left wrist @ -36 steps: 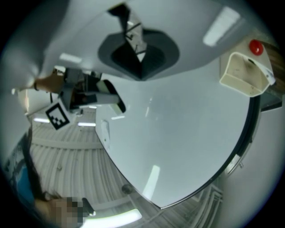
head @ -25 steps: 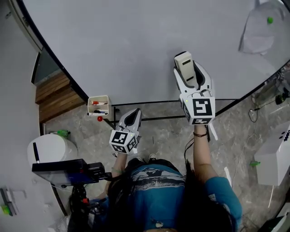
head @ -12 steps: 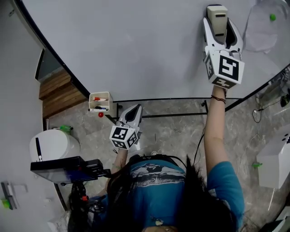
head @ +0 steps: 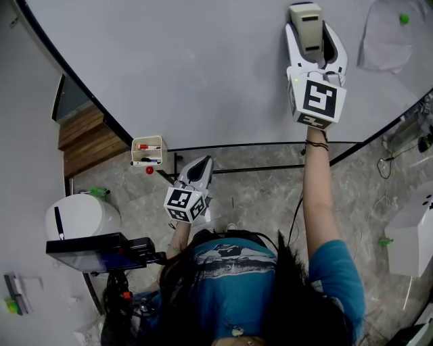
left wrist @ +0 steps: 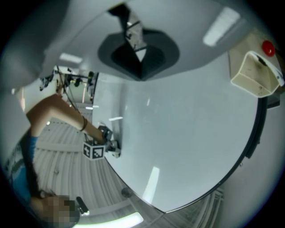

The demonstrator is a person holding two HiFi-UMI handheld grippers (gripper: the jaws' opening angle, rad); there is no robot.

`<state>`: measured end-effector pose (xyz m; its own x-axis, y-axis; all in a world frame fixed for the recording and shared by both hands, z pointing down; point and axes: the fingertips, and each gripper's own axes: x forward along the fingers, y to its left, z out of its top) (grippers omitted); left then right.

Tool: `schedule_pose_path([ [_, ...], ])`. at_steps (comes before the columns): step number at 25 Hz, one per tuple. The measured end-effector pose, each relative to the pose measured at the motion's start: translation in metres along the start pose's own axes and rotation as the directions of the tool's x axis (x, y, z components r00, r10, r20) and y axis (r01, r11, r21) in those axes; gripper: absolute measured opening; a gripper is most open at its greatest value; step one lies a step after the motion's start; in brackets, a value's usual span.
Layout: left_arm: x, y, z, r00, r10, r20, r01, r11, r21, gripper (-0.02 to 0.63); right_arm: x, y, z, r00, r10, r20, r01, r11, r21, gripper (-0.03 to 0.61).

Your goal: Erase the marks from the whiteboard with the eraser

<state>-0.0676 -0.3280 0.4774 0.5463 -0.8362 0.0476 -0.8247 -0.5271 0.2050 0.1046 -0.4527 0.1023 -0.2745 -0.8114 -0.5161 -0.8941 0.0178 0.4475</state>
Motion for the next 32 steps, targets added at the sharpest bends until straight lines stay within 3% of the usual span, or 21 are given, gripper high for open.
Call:
schedule_pose_path([
  [5, 0.000, -0.004, -0.003, 1.000, -0.017, -0.010, 0.018, 1.000, 0.005, 0.003, -0.011, 0.061, -0.015, 0.999, 0.048, 0.003, -0.047, 0.992, -0.121, 0.264],
  [11, 0.001, -0.004, -0.003, 1.000, -0.012, -0.012, 0.012, 1.000, 0.005, 0.003, -0.029, 0.153, -0.028, 0.987, 0.155, -0.039, -0.160, 0.966, -0.204, 0.264],
  [19, -0.002, 0.003, -0.011, 1.000, 0.011, -0.023, -0.011, 1.000, 0.001, 0.003, -0.064, 0.280, -0.082, 0.911, 0.393, -0.129, -0.408, 0.808, -0.424, 0.264],
  [26, -0.011, 0.018, -0.017, 0.999, 0.050, -0.014, -0.050, 0.999, -0.011, 0.003, -0.065, 0.284, -0.087, 0.896, 0.420, -0.146, -0.438, 0.777, -0.452, 0.264],
  [32, -0.006, 0.014, -0.013, 0.999, 0.039, -0.014, -0.039, 0.999, -0.016, 0.003, -0.041, 0.223, -0.059, 0.933, 0.340, -0.115, -0.356, 0.841, -0.407, 0.264],
])
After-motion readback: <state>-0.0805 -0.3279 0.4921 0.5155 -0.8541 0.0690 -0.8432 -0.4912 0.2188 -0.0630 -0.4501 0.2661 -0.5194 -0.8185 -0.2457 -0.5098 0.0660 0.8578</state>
